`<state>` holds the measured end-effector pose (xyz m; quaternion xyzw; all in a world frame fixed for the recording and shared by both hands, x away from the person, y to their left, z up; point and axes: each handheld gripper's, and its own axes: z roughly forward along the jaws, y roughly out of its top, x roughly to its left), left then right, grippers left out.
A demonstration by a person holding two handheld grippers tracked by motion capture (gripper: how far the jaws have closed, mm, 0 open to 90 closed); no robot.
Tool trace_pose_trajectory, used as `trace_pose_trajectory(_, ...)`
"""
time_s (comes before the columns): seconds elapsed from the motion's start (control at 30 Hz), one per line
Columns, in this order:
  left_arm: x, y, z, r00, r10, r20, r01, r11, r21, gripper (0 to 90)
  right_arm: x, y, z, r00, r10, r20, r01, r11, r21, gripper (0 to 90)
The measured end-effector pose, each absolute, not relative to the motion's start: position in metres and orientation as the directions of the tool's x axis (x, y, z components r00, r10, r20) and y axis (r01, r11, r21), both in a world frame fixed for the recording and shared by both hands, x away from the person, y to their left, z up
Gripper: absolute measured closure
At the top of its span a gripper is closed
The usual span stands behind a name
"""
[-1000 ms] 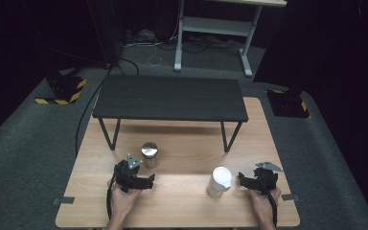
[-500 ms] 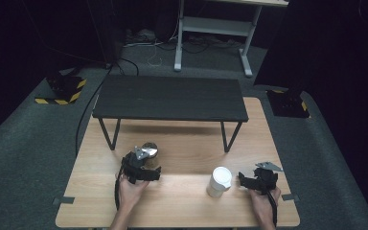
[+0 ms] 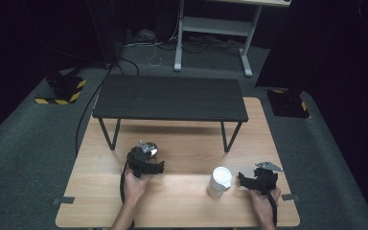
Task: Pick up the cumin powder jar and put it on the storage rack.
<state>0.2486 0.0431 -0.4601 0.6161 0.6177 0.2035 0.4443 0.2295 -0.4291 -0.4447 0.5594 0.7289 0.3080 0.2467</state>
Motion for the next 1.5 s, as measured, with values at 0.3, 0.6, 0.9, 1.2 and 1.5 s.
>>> trace_pose_trajectory(0.3, 0.2514, 0.0427, -0.4618, 0.140, 0.947, -0.290, 0.582, 0.159, 0.798, 13.6, 0.2294, -0.4293, -0.4448, -0.254, 0.967, -0.015, 0.663, 0.185, 0.726, 4.1)
trace_pose_trajectory(0.6, 0.2532, 0.0403, -0.4609, 0.139, 0.951, -0.277, 0.582, 0.148, 0.799, 18.1, 0.2294, -0.4291, -0.4447, -0.253, 0.967, -0.015, 0.663, 0.185, 0.725, 4.2)
trace_pose_trajectory(0.9, 0.2549, 0.0376, -0.4620, 0.133, 0.953, -0.274, 0.584, 0.148, 0.798, 25.3, 0.2294, -0.4293, -0.4449, -0.254, 0.967, -0.016, 0.662, 0.186, 0.726, 4.2)
trace_pose_trajectory(1.2, 0.2543, 0.0387, -0.4633, 0.129, 0.954, -0.271, 0.581, 0.149, 0.800, 29.9, 0.2294, -0.4293, -0.4449, -0.254, 0.967, -0.016, 0.662, 0.186, 0.726, 4.2)
trace_pose_trajectory(1.5, 0.2541, 0.0358, -0.4638, 0.124, 0.957, -0.263, 0.574, 0.147, 0.806, 30.9, 0.2294, -0.4292, -0.4449, -0.254, 0.967, -0.016, 0.662, 0.186, 0.726, 4.2)
